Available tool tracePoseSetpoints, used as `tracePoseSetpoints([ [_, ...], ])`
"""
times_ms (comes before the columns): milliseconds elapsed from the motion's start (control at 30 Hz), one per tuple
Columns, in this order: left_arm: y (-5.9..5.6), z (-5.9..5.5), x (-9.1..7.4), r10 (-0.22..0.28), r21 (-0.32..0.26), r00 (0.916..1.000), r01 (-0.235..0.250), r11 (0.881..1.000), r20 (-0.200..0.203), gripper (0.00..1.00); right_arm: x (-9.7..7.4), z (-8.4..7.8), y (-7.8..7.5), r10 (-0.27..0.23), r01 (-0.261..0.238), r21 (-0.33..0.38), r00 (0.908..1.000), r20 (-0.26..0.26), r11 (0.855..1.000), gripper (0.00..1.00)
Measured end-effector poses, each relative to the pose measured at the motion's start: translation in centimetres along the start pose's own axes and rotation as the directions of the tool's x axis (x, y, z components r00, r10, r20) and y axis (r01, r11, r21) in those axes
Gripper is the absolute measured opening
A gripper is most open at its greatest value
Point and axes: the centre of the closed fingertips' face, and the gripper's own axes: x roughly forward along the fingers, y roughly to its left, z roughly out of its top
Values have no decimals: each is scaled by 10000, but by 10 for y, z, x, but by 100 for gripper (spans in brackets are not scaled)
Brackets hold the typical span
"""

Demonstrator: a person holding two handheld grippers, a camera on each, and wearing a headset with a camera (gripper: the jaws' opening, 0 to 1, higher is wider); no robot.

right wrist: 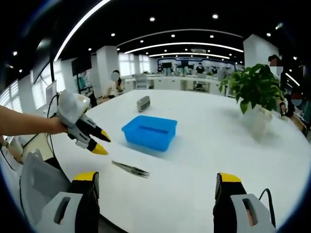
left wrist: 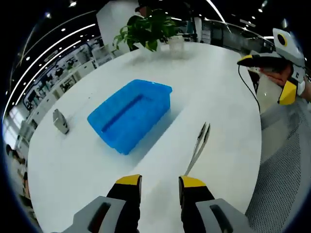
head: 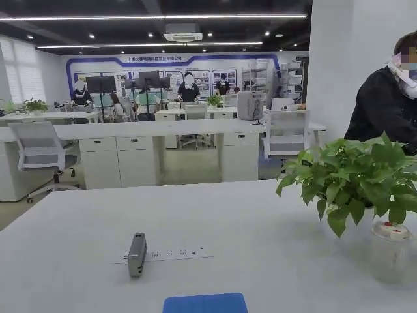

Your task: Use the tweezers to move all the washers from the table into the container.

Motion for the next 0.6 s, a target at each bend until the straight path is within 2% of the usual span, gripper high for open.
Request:
tracePoseSetpoints([
  [67,-2,0,-11,16,-834,9992,17,9965,403,34,0,1,0,-35,35,-54,10000,15,10000,99],
  [100,-3,0,-16,71,-1068,9988,-17,9943,493,37,1,1,0,-36,36,-64,10000,9,10000,99],
  [133,-1,-1,-23,387,-1373,9969,-290,9901,690,42,1,0,0,-29,29,-77,10000,-37,10000,99],
  [200,-2,-5,-36,754,-1839,9939,-597,9811,799,51,1,-1,0,-24,23,-107,10000,-68,9999,99],
  [267,-5,-9,-47,943,-2204,9909,-713,9728,957,60,1,0,1,-21,21,-136,10000,-6,9999,99],
  [367,-8,-16,-60,1241,-2553,9875,-958,9621,969,70,2,1,1,-2,3,-164,10000,95,9999,99],
  [433,-7,-18,-71,1707,-2775,9785,-1333,9514,1153,77,3,0,0,-62,62,-148,10000,11,9999,99],
  [467,-8,-19,-72,1708,-2794,9782,-1325,9510,1177,80,3,-1,0,-81,80,-165,10000,-15,9998,99],
  [533,-7,-23,-82,2215,-3353,9677,-1703,9266,1206,89,3,-2,-2,-248,245,-298,9997,-88,9993,99],
  [600,-6,-27,-91,2568,-3614,9581,-1965,9115,1266,94,3,-2,-3,-288,286,-322,9996,-60,9991,99],
])
